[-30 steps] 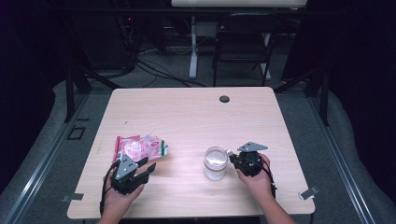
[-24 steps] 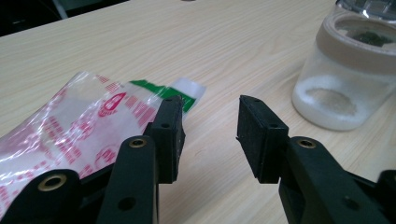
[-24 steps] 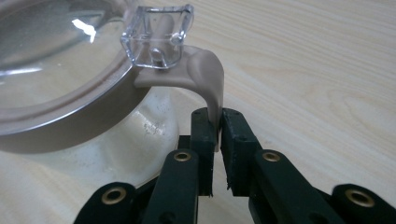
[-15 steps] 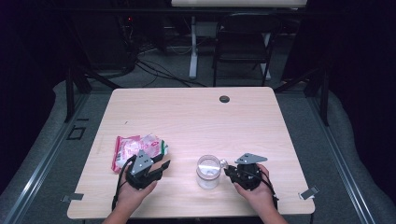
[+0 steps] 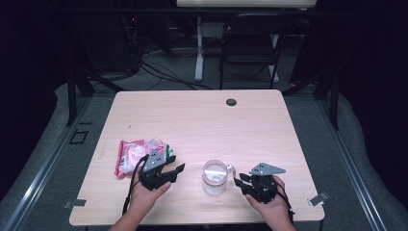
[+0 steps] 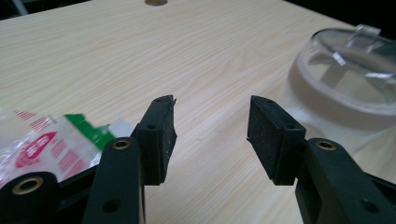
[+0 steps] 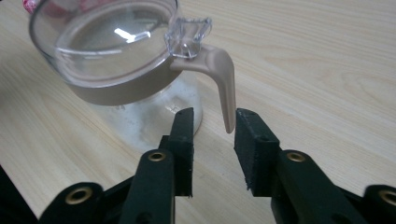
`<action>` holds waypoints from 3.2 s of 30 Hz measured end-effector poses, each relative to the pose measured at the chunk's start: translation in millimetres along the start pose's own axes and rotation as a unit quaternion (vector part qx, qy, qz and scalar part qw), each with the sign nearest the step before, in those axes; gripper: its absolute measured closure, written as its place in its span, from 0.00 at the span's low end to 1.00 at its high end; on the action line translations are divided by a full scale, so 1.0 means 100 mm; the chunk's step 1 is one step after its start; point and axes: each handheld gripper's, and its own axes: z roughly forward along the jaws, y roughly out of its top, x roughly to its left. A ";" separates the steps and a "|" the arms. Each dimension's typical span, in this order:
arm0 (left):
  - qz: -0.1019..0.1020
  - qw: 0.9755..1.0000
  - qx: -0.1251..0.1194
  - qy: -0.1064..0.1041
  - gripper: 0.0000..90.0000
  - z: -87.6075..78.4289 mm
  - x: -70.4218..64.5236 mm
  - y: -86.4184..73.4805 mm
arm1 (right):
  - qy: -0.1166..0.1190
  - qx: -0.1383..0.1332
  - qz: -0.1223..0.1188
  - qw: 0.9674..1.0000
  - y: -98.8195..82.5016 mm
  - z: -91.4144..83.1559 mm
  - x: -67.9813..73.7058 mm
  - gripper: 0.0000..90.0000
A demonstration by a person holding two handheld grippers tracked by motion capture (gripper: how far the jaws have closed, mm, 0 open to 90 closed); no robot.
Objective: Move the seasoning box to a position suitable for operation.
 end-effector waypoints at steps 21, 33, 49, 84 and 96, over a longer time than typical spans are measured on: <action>-0.105 0.993 -0.022 -0.043 0.70 0.13 -0.08 0.50 | 0.010 -0.056 0.052 0.997 0.70 -0.21 -0.08 0.52; -0.083 0.995 -0.033 -0.052 0.77 0.05 -0.09 0.35 | 0.021 -0.055 0.082 0.995 0.67 -0.18 -0.08 0.54; -0.055 0.997 0.009 -0.052 0.84 0.11 -0.30 0.17 | 0.023 -0.015 0.098 0.995 0.57 -0.09 -0.07 0.85; -0.016 0.995 0.077 -0.068 1.00 0.26 -0.50 0.04 | 0.035 0.007 0.093 0.995 0.57 0.02 -0.02 0.93; -0.023 0.995 0.063 -0.079 1.00 0.21 -0.50 0.08 | 0.034 0.007 0.095 0.995 0.57 0.02 -0.01 0.92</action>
